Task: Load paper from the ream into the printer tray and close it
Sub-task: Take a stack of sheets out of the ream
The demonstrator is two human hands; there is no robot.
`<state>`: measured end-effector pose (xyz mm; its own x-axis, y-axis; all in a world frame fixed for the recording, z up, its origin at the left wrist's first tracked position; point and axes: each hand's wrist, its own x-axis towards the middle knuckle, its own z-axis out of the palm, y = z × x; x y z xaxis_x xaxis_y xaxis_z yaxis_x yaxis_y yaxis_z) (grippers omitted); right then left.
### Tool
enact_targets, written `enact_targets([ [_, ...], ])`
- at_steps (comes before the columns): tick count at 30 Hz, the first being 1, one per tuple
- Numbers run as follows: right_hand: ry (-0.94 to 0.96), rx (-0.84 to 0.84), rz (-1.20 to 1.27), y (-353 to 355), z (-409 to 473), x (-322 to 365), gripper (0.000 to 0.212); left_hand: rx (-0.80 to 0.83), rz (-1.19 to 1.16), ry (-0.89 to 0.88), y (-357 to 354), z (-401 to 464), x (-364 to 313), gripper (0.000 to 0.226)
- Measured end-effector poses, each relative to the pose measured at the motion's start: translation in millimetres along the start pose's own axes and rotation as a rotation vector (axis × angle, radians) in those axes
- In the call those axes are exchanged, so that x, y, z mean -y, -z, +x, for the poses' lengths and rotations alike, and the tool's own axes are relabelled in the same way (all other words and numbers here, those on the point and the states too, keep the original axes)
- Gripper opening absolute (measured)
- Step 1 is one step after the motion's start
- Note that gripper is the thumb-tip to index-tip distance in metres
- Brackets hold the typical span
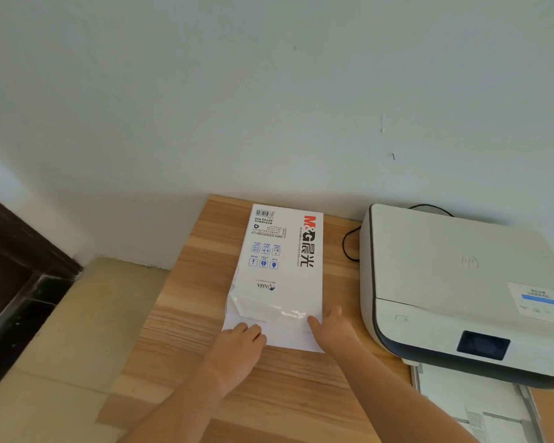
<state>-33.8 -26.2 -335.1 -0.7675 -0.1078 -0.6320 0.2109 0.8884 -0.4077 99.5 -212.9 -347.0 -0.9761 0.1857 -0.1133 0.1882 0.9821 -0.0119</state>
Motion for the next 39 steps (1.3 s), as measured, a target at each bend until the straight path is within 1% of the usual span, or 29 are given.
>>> enact_targets([
  [2,-0.105,0.118,0.111,-3.5,1.1,-4.0,0.044,-0.026,0.017,0.0,0.1,-1.7,-1.1,0.031],
  [5,-0.274,0.27,0.515,-11.7,-1.0,-10.6,0.026,-0.064,0.016,0.012,-1.1,-1.5,-0.8,0.026],
  [6,-0.302,0.297,0.628,-13.5,-4.1,-11.0,0.02,-0.083,-0.002,0.015,-0.7,-1.2,-1.0,0.022],
  [8,-0.321,0.3,0.754,-15.2,-10.4,-10.3,0.01,-0.095,-0.026,0.036,-0.5,-3.0,-1.0,0.006],
  [10,-0.336,0.293,0.837,-15.0,-16.2,-9.8,0.005,-0.105,-0.081,0.082,2.1,-6.4,-1.8,0.019],
  [14,-0.336,0.28,0.882,-14.4,-29.1,-8.4,0.004,-0.194,-0.237,0.262,9.3,-11.6,4.9,0.035],
  [16,-0.336,0.263,0.888,-16.1,-34.5,-8.4,0.007,-0.183,-0.298,0.383,13.4,-11.7,8.5,0.043],
  [18,-0.34,0.262,0.898,-17.3,-39.1,-8.6,0.007,-0.091,-0.388,0.537,18.3,-11.1,12.0,0.043],
  [20,-0.347,0.258,0.91,-17.7,-43.1,-9.5,0.007,-0.025,-0.541,0.702,18.8,-9.7,16.8,0.042],
  [23,-0.343,0.266,0.919,-17.1,-51.2,-11.9,0.006,0.019,-0.917,0.905,20.2,-7.1,20.4,0.041],
  [24,-0.343,0.272,0.917,-17.2,-53.6,-13.7,0.006,0.015,-1.038,0.937,21.5,-6.3,20.6,0.04],
  [26,-0.333,0.293,0.926,-16.3,-60.2,-18.2,0.009,0.018,-1.193,0.987,22.5,-6.7,21.1,0.04],
  [30,-0.315,0.338,0.912,-12.0,-72.5,-28.1,0.013,0.019,-1.356,1.039,20.3,-6.3,26.3,0.036],
  [33,-0.302,0.341,0.873,-9.1,-77.7,-29.5,0.014,0.058,-1.447,1.074,18.0,-4.4,33.3,0.027],
  [36,-0.266,0.269,0.92,-9.5,-74.3,-27.3,0.018,0.076,-1.526,1.077,22.7,-3.2,35.2,0.028],
  [39,-0.209,0.205,1.013,-10.1,-68.1,-24.5,0.029,0.11,-1.603,1.066,27.0,-2.0,35.3,0.03],
])
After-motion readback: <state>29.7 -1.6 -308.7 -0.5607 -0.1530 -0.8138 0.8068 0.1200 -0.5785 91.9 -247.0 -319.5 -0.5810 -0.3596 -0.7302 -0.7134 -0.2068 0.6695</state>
